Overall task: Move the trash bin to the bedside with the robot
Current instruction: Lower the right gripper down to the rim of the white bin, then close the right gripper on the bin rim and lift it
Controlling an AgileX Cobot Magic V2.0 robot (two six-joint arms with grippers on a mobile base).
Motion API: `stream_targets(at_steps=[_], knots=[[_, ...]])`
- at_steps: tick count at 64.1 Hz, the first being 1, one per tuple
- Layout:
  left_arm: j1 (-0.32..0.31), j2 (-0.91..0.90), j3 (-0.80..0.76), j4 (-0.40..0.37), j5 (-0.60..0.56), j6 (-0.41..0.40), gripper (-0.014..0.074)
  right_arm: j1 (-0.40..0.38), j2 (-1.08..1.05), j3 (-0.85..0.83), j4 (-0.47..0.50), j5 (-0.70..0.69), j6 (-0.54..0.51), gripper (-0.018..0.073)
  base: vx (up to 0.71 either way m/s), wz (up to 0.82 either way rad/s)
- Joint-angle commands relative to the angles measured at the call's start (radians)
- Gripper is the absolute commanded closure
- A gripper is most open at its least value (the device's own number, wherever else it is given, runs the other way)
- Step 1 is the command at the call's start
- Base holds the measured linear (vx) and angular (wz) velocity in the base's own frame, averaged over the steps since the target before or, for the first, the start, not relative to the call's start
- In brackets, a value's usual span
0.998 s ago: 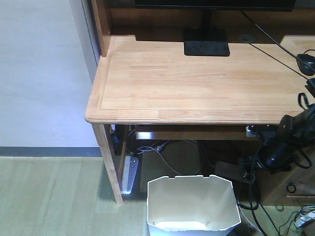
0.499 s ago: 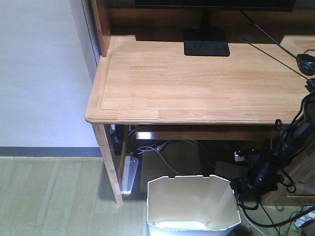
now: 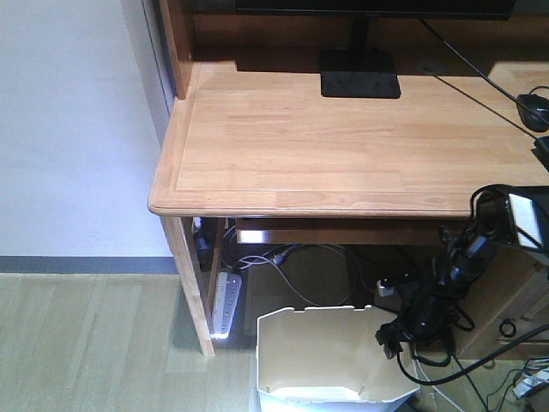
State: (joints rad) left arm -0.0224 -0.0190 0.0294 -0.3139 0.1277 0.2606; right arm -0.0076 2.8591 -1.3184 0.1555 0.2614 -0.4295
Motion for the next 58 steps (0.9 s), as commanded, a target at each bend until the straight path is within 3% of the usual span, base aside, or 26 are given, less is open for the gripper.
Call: stream_targets(at_steps=[1, 30, 39, 47, 58], knots=[[-0.001, -0.008, 0.028, -0.01, -0.065, -0.003, 0.0602, 0.001, -0.015, -0.036, 0.018, 0.018, -0.011, -0.0032, 0.0, 0.0], [-0.001, -0.008, 0.028, -0.01, -0.065, -0.003, 0.0602, -0.003, 0.099, -0.14, 0.035, 0.042, -0.022, -0.003, 0.0, 0.0], [-0.001, -0.008, 0.028, -0.01, -0.065, -0.003, 0.0602, -0.003, 0.117, -0.185, 0.049, 0.072, -0.022, 0.0016, 0.0, 0.0], [-0.001, -0.008, 0.028, -0.01, -0.065, -0.003, 0.0602, -0.003, 0.124, -0.211, 0.061, 0.113, -0.021, 0.0195, 0.0, 0.0], [-0.001, -0.008, 0.028, -0.01, -0.065, -0.003, 0.0602, -0.003, 0.123, -0.209, 0.06, 0.16, -0.025, 0.0577, 0.0, 0.0]])
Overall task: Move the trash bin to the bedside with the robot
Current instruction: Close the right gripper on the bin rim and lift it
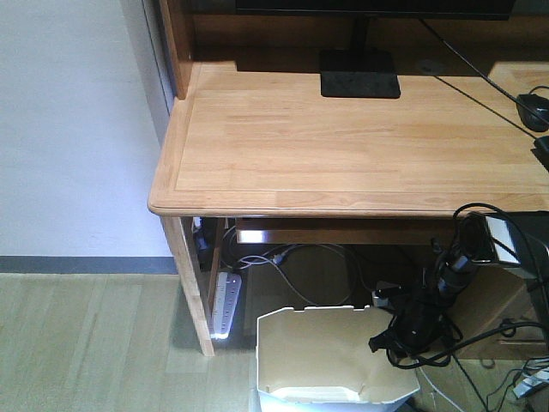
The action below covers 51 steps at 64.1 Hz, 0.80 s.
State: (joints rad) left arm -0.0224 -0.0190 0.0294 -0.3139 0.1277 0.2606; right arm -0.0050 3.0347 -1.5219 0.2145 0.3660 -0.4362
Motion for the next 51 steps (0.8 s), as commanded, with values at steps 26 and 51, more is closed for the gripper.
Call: stream_targets(at_steps=[26, 51], knots=[[-0.001, -0.008, 0.028, -0.01, -0.065, -0.003, 0.0602, -0.006, -0.215, 0.156, 0.125, -0.104, -0.099, 0.057, 0.0, 0.0], [-0.001, -0.008, 0.028, -0.01, -0.065, -0.003, 0.0602, -0.006, -0.369, 0.361, 0.242, -0.221, -0.222, 0.0564, 0.0, 0.0]])
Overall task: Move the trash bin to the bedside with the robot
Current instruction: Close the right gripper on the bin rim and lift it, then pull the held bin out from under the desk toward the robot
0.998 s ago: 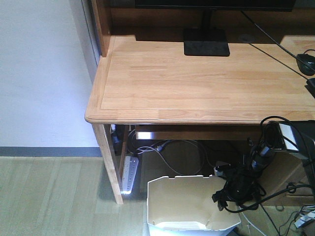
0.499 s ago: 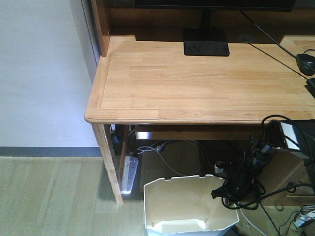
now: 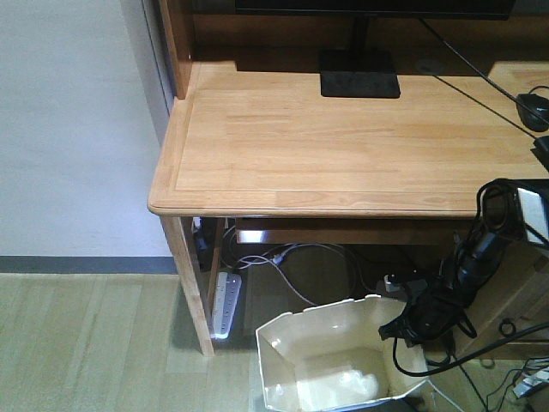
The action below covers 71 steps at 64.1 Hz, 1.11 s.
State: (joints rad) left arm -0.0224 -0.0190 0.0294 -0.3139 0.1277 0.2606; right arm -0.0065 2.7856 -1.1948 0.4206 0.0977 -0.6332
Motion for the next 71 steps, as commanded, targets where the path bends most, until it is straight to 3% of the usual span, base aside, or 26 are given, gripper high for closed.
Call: stream_targets(at_steps=[1, 71], knots=[[-0.001, -0.008, 0.028, -0.01, -0.065, -0.003, 0.0602, -0.004, -0.13, 0.045, 0.038, 0.045, -0.025, 0.0564, 0.0, 0.0], [-0.001, -0.008, 0.028, -0.01, -0.065, -0.003, 0.0602, 0.001, -0.754, 0.528, 0.053, -0.041, -0.025, 0.0562, 0.0, 0.0]])
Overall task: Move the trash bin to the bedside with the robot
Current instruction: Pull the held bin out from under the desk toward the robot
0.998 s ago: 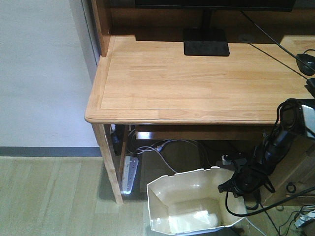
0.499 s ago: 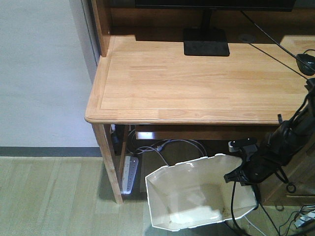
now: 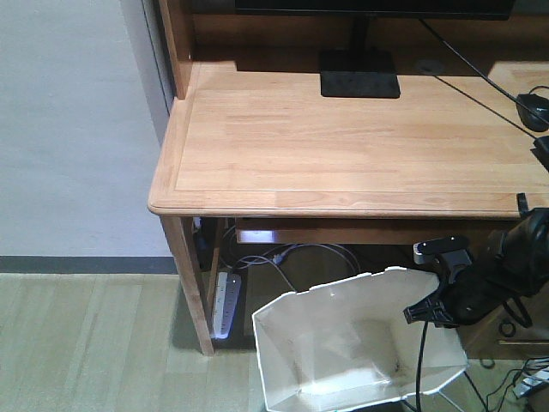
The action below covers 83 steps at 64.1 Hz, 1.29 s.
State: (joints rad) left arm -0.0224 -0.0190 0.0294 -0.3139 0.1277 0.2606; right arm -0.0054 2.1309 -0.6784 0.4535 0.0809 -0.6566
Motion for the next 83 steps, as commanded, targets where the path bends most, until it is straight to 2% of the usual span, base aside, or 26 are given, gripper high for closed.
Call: stream_targets(at_steps=[1, 11, 29, 83], knots=[[-0.001, -0.008, 0.028, -0.01, -0.065, -0.003, 0.0602, 0.0, -0.107, 0.015, 0.02, -0.024, -0.001, 0.0562, 0.0, 0.0], [-0.001, -0.008, 0.028, -0.01, -0.065, -0.003, 0.0602, 0.012, -0.148, 0.053, 0.02, -0.031, -0.001, 0.0562, 0.0, 0.0], [-0.001, -0.008, 0.028, -0.01, -0.065, -0.003, 0.0602, 0.09, -0.182, 0.086, 0.032, -0.039, 0.015, 0.0562, 0.0, 0.0], [-0.001, -0.008, 0.028, -0.01, -0.065, -0.003, 0.0602, 0.089, -0.182, 0.086, 0.046, -0.048, 0.018, 0.0562, 0.0, 0.0]])
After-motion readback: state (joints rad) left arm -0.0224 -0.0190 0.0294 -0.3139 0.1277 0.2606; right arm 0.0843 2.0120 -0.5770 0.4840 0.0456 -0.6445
